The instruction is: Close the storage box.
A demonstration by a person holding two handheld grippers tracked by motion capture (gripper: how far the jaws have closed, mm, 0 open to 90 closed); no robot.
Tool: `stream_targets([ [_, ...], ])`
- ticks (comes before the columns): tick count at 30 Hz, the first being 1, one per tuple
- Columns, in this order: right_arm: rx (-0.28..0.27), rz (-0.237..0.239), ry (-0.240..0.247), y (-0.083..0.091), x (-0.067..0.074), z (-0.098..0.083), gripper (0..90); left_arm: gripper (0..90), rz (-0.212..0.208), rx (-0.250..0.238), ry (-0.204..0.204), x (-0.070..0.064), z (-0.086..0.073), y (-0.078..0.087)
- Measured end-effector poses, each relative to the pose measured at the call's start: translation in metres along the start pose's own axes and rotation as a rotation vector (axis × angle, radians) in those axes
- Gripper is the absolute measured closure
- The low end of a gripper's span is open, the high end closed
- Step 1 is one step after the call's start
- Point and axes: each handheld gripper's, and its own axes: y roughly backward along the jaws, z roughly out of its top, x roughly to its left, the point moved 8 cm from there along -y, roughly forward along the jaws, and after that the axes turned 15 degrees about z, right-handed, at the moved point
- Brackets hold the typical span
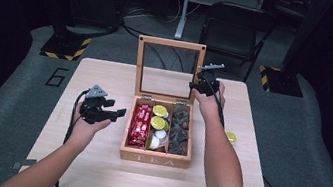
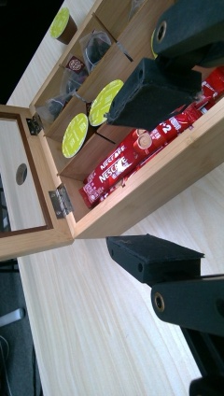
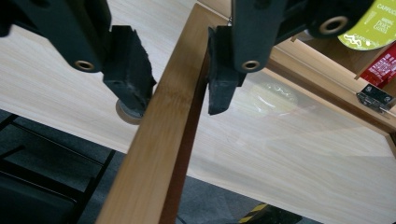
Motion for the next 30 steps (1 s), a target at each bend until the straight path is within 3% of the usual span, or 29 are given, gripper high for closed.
stream_targets([
  [6, -0.017, 0.014, -0.032, 0.003, 0.001, -0.002, 62.8, 35.4, 0.0, -0.001, 0.009, 0.0, 0.001, -0.001],
  [18, -0.031, 0.01, -0.015, 0.011, 0.007, -0.004, 64.4, 35.4, 0.001, -0.014, -0.006, -0.007, 0.014, -0.002],
  [28, -0.056, 0.009, -0.002, 0.021, 0.015, -0.01, 65.0, 35.8, 0.042, -0.029, 0.01, 0.001, 0.036, -0.003],
  [29, -0.053, 0.011, 0.017, 0.022, 0.014, -0.011, 65.0, 35.8, 0.045, -0.034, 0.011, 0.0, 0.039, -0.003],
  [30, -0.061, 0.01, 0.0, 0.023, 0.016, -0.011, 65.0, 35.8, 0.045, -0.035, 0.008, 0.0, 0.042, -0.002],
])
